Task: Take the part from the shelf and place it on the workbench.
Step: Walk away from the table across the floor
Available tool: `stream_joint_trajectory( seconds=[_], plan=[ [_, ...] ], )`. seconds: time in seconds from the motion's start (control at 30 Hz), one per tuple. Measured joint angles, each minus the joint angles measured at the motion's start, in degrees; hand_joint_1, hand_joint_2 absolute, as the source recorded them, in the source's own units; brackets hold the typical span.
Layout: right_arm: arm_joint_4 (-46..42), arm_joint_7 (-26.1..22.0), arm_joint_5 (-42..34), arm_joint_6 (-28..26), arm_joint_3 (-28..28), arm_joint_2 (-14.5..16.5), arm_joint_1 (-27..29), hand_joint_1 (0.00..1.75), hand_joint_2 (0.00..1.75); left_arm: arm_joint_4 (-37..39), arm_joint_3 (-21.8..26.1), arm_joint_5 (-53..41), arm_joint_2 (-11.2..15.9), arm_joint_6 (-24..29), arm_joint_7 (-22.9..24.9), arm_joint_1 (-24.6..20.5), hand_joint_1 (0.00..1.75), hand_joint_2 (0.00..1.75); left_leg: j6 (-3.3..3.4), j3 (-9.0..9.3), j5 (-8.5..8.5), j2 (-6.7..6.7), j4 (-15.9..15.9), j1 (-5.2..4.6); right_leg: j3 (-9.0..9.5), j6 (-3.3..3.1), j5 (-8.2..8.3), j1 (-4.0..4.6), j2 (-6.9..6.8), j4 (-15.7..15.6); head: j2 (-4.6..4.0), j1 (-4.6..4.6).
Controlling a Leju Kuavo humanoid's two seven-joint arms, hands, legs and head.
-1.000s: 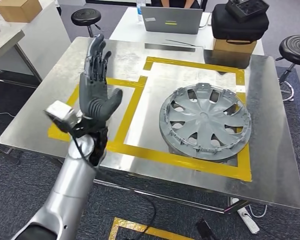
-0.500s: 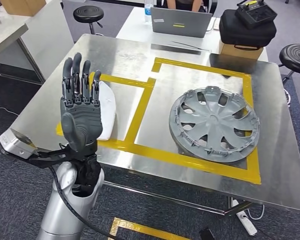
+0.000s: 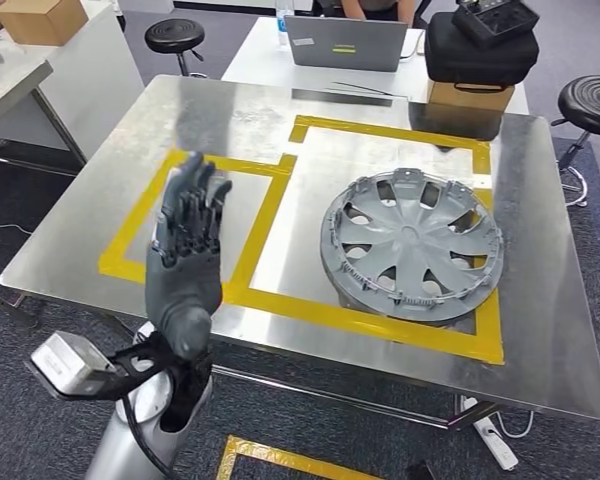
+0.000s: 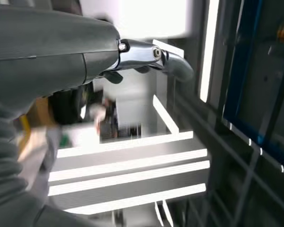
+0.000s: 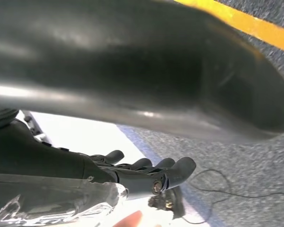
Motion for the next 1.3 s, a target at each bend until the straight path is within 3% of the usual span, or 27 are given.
stream_joint_trajectory(
  seconds=[0.03,0.07,0.1,0.17,0.23,0.27,0.37,0.43,0.5,0.57,0.6,0.7,0.77,0.87,0.93,0.97,1.03,1.07,1.1,1.13,1.2,1.27,1.3],
  plan=[
    [0.0,0.02,0.13,0.31,-0.09,-0.01,0.02,0.0,0.0,-0.04,-0.42,0.57,0.3,-1.92,-0.08,1.03,0.0,0.0,-0.07,-1.62,-1.1,0.01,3.27,0.01,0.0,-0.04,-0.03,0.01,-0.01,0.0,0.0,0.01],
    [-0.01,0.04,0.22,0.59,-0.18,-0.02,0.04,0.0,0.0,0.04,-0.71,1.85,0.53,-3.91,-0.1,1.92,0.0,0.0,-0.06,-2.42,-1.11,0.02,4.77,0.01,-0.01,-0.06,-0.04,0.01,0.01,0.0,0.0,-0.02],
    [-0.01,0.02,0.35,0.84,-0.25,-0.02,0.07,0.0,0.0,0.17,-0.91,3.26,0.73,-6.03,-0.02,2.58,0.0,0.0,0.02,-2.17,-0.06,0.02,4.09,0.01,0.01,-0.06,-0.05,0.01,0.04,0.0,0.0,-0.03],
    [-0.02,-0.76,1.3,1.51,-0.3,-0.03,0.09,0.0,0.0,0.66,-1.07,6.91,0.96,-11.88,0.58,3.13,0.0,0.0,0.36,1.34,3.84,0.08,-2.91,0.01,0.08,0.09,-0.07,0.04,0.11,0.01,0.0,-0.05],
    [-0.02,-2.78,2.9,2.34,-0.2,-0.03,0.09,0.0,0.0,1.15,-0.66,9.26,0.82,-19.51,0.63,3.66,0.0,0.0,0.8,4.79,6.04,0.13,-9.76,-0.03,0.0,0.6,-0.17,0.29,0.23,0.15,0.0,-0.04],
    [-0.02,-3.77,3.55,2.67,-0.13,-0.03,0.1,0.0,0.0,1.15,-0.11,9.01,0.63,-22.64,0.27,4.05,0.0,0.0,1.05,5.49,6.21,0.13,-11.23,-0.09,-0.04,0.94,-0.17,0.38,0.27,0.14,0.0,-0.06],
    [-0.02,-5.29,4.49,3.2,0.1,-0.03,0.13,0.0,0.0,-0.26,2.24,6.67,0.03,-28.31,-0.4,5.13,0.0,0.0,2.06,5.6,6.3,0.07,-11.74,-0.11,-0.1,1.96,-0.36,0.23,0.2,0.09,0.0,-0.03],
    [-0.02,-5.74,4.37,3.16,0.26,-0.03,0.09,0.0,0.0,-1.07,3.24,5.92,-0.14,-29.56,-0.51,5.49,0.0,0.0,2.7,5.77,6.45,0.1,-11.97,0.1,-1.52,2.53,-2.47,0.15,0.07,3.29,0.0,0.26],
    [-0.02,-6.03,3.99,3.05,0.28,-0.03,0.06,0.0,0.0,-1.08,3.8,5.18,-0.17,-29.06,-0.53,5.61,0.0,0.0,3.01,5.79,6.42,0.12,-11.98,0.09,-4.89,2.88,-6.15,0.12,-0.04,10.66,0.0,0.56],
    [-0.02,-6.15,3.82,3.08,0.27,-0.03,0.1,0.0,0.0,-0.76,4.21,4.83,-0.17,-28.7,-0.53,5.67,0.0,0.0,3.08,5.8,6.4,0.12,-11.97,0.05,-7.4,3.01,-7.78,0.11,-0.05,15.99,0.0,0.58],
    [-0.02,-6.19,3.8,3.1,0.27,-0.03,0.12,0.0,0.0,-0.62,4.36,4.84,-0.17,-28.89,-0.53,5.69,0.0,0.0,3.07,5.85,6.39,0.11,-11.97,0.05,-7.22,3.01,-7.01,0.11,-0.06,15.65,0.0,0.58],
    [-0.02,-6.25,3.81,3.14,0.27,-0.05,-0.01,0.0,0.0,-0.31,4.58,4.82,-0.18,-29.16,-0.53,5.7,0.0,0.0,2.67,6.15,6.26,0.04,-11.9,0.0,-1.6,2.82,-1.81,0.1,-0.1,4.85,0.0,0.6],
    [-0.02,-6.24,3.85,3.16,0.27,-0.05,-0.1,0.0,0.0,-0.17,4.63,4.16,-0.18,-28.71,-0.53,5.7,0.0,0.0,2.05,6.19,6.27,0.0,-11.84,-0.2,0.74,2.29,-0.6,0.17,-0.01,0.33,0.0,0.56],
    [-0.02,-6.08,4.09,3.22,0.18,-0.13,0.01,0.0,0.0,-0.09,4.61,2.8,-0.17,-28.84,-0.53,5.68,0.0,0.0,1.07,6.16,6.36,0.01,-11.99,-0.15,0.67,1.06,-0.46,0.26,0.14,-0.02,0.0,0.54],
    [-0.02,-6.01,4.25,3.28,0.1,-0.19,0.0,0.0,0.0,-0.09,4.48,1.96,-0.14,-29.17,-0.53,5.65,0.0,0.0,0.44,5.06,4.49,0.09,-9.52,-0.06,0.68,0.32,-0.23,0.1,0.1,-0.19,0.0,0.34],
    [-0.02,-6.0,4.27,3.31,0.09,-0.19,-0.02,0.0,0.0,-0.09,4.41,1.64,-0.12,-29.19,-0.54,5.64,0.0,0.0,0.22,3.68,2.71,0.13,-6.5,-0.03,0.67,0.09,-0.19,0.06,0.06,-0.22,0.0,0.21],
    [-0.02,-5.91,4.28,3.39,0.07,-0.21,0.01,0.0,0.0,-0.03,4.29,1.32,-0.07,-29.05,-0.54,5.63,0.0,0.87,-0.01,0.0,-0.93,0.15,1.32,-0.01,0.58,-0.16,-0.08,0.09,-0.08,-0.19,0.0,0.06],
    [-0.02,-5.85,4.28,3.42,0.07,-0.22,0.03,0.0,0.0,0.12,4.23,1.4,-0.03,-28.8,-0.54,5.61,0.0,1.31,-0.01,-1.23,-1.67,0.15,3.88,-0.01,0.54,-0.21,-0.01,0.12,-0.12,-0.17,0.0,0.05],
    [-0.02,-5.79,4.28,3.45,0.05,-0.24,0.03,0.0,0.0,0.39,4.09,1.6,0.0,-28.47,-0.53,5.55,0.0,1.75,0.07,-1.41,-1.23,0.15,4.31,-0.01,0.5,-0.21,0.07,0.14,-0.13,-0.16,0.0,0.05],
    [-0.02,-5.75,4.28,3.46,0.05,-0.25,0.02,0.0,0.0,0.72,3.89,1.91,0.04,-28.14,-0.53,5.48,0.0,1.75,0.22,-0.51,0.12,0.15,2.63,-0.01,0.49,-0.18,0.12,0.15,-0.09,-0.15,0.0,0.05],
    [-0.02,-5.74,4.31,3.48,0.04,-0.25,-0.01,0.0,0.0,1.31,3.44,2.61,0.06,-27.72,-0.53,5.31,0.0,1.75,0.66,3.55,3.88,0.15,-4.9,-0.05,0.45,0.05,0.22,0.22,0.06,-0.14,0.0,0.05],
    [-0.02,-5.74,4.37,3.49,0.03,-0.26,-0.02,0.0,0.0,1.69,3.07,3.23,0.07,-27.74,-0.53,5.2,0.0,1.75,1.07,6.34,5.75,0.08,-10.6,-0.11,0.15,0.6,0.38,0.43,0.18,-0.01,0.0,0.1],
    [-0.02,-5.73,4.4,3.5,0.03,-0.26,-0.01,0.0,0.0,1.88,2.92,3.52,0.07,-27.84,-0.53,5.15,0.0,1.75,1.28,6.68,5.93,0.02,-11.58,-0.19,-0.02,0.97,0.53,0.49,0.18,-0.03,0.0,0.11]
  ],
)
